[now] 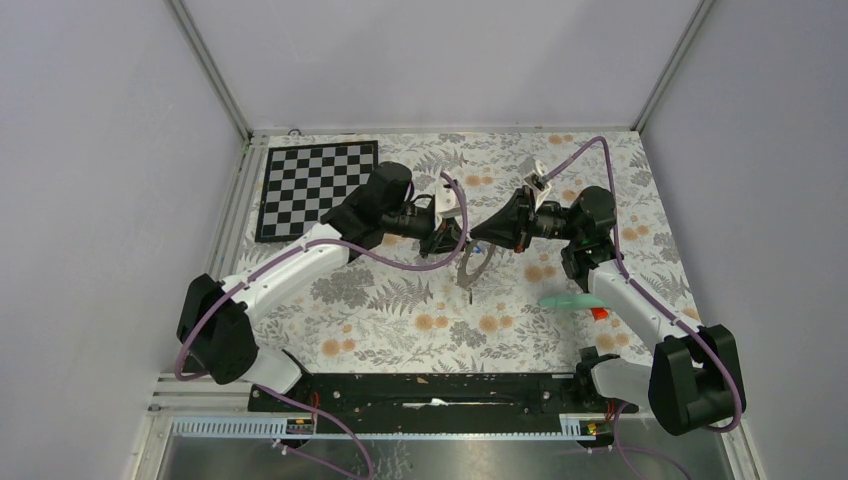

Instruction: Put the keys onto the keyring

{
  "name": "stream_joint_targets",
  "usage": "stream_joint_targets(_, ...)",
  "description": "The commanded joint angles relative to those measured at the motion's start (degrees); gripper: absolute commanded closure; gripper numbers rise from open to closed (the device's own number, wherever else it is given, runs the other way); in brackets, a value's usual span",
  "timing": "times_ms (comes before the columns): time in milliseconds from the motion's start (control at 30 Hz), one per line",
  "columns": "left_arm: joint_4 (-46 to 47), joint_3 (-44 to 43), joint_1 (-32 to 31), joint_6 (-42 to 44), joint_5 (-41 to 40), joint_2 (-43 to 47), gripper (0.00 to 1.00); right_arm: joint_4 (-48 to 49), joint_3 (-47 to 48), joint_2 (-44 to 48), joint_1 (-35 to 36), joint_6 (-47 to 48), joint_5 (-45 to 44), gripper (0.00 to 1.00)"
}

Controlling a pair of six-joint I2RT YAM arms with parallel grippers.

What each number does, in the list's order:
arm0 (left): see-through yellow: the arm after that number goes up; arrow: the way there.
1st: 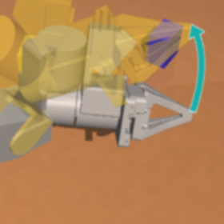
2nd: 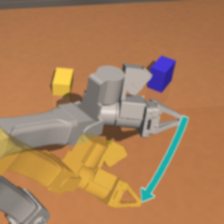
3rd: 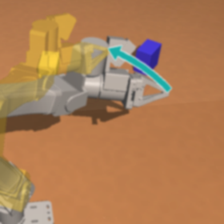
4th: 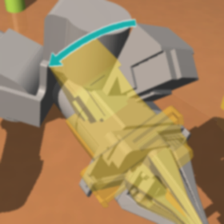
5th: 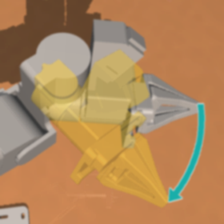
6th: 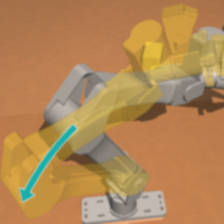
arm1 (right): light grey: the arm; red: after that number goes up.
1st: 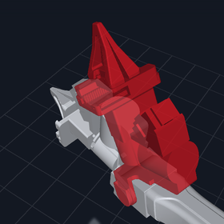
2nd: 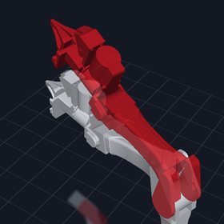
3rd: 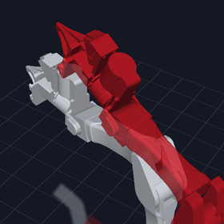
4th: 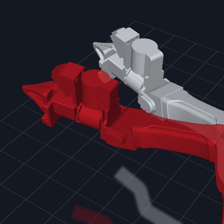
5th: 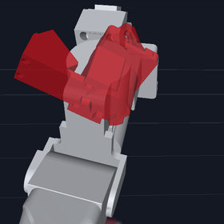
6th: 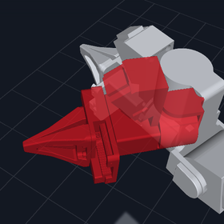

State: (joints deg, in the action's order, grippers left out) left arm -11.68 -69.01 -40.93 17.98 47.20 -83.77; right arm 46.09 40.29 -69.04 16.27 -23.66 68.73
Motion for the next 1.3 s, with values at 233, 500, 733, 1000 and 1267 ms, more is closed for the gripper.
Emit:
stream_joint_targets(233, -1.89, 0.95, -0.21, 6.04, -2.41, 3.79, 1.00, -3.81, 1.62, 1.44, -0.50, 5.98, -0.47, 1.00)
stream_joint_targets(500, -7.40, -2.43, -0.22, 7.74, -3.44, 4.00, 1.00, -11.69, 2.56, 1.54, -0.63, 12.80, -2.24, 1.00)
stream_joint_targets(733, -13.46, -8.75, -0.23, 5.65, -4.32, 0.02, 1.00, -14.83, 2.75, 1.77, -0.60, 17.31, -0.78, 1.00)
stream_joint_targets(1000, -22.29, -16.25, -0.36, 4.15, -5.58, -5.88, 1.00, -21.95, 3.73, 2.27, -0.54, 24.74, 0.20, 1.00)
stream_joint_targets(1267, -29.44, -16.43, -0.38, 7.94, -12.64, -7.94, 1.00, -32.54, 3.41, 1.99, -0.54, 34.78, -3.35, 0.88)
